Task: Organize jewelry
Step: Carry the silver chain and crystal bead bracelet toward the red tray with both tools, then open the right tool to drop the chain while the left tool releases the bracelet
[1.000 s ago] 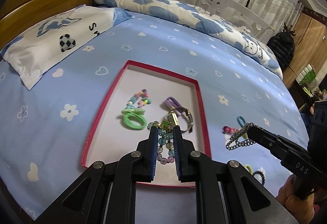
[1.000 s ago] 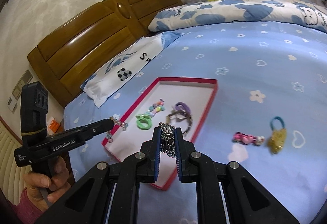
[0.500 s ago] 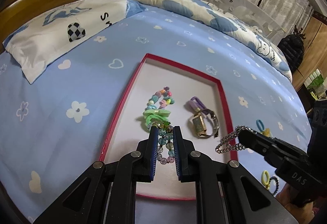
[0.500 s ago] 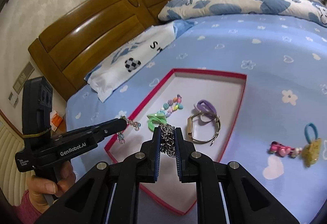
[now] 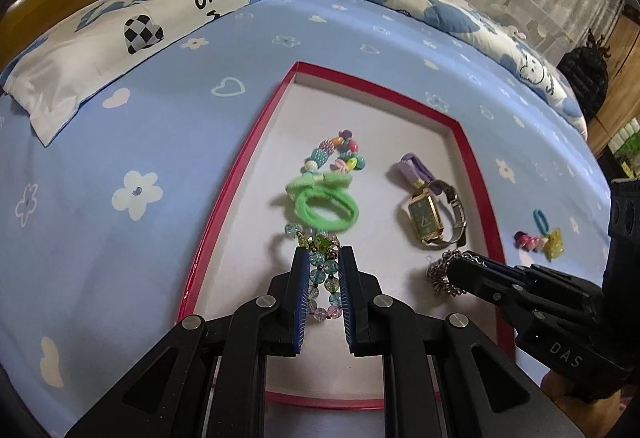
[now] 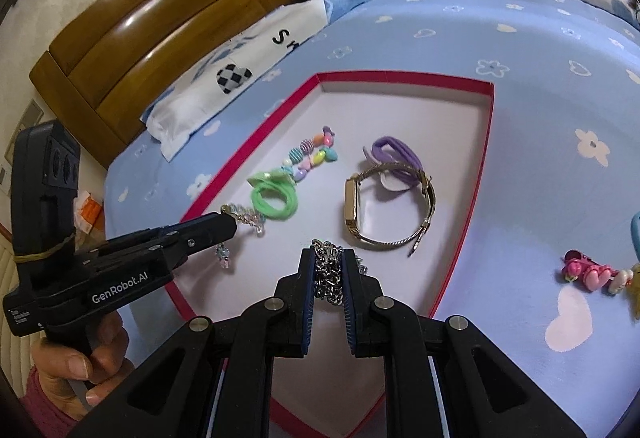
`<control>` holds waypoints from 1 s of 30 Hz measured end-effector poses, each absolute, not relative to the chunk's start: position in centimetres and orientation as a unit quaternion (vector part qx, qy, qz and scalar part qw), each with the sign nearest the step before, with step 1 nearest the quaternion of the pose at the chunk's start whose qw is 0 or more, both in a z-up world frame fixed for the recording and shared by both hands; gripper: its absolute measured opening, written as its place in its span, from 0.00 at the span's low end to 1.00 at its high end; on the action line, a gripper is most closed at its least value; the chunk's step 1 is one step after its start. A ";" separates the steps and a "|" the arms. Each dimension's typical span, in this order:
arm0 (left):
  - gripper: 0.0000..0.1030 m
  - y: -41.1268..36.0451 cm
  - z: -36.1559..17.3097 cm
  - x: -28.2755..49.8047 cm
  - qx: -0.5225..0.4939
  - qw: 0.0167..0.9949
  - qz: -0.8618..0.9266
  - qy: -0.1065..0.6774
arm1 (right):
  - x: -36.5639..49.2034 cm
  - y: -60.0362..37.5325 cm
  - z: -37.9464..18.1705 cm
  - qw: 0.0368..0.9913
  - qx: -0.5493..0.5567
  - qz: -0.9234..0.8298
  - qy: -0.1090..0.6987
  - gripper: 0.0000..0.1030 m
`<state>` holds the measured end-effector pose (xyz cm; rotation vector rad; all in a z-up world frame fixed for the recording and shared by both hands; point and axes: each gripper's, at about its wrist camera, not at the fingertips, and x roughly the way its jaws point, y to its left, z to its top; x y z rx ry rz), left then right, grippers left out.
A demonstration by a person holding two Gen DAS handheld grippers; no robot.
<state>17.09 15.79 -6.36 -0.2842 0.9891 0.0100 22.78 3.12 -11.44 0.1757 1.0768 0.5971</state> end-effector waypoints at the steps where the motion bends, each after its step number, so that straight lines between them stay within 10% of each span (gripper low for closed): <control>1: 0.13 15.7 -6.5 17.1 -0.135 0.869 0.005 0.475 | 22.8 3.2 -11.7 0.811 0.080 0.279 0.508 0.12; 22: 0.21 15.3 -6.7 16.6 -0.138 0.866 0.014 0.481 | 22.7 2.6 -11.4 0.807 0.097 0.277 0.512 0.17; 30: 0.38 14.8 -4.4 14.4 -0.154 0.878 0.005 0.453 | 21.4 -0.1 -8.4 0.825 0.116 0.271 0.482 0.34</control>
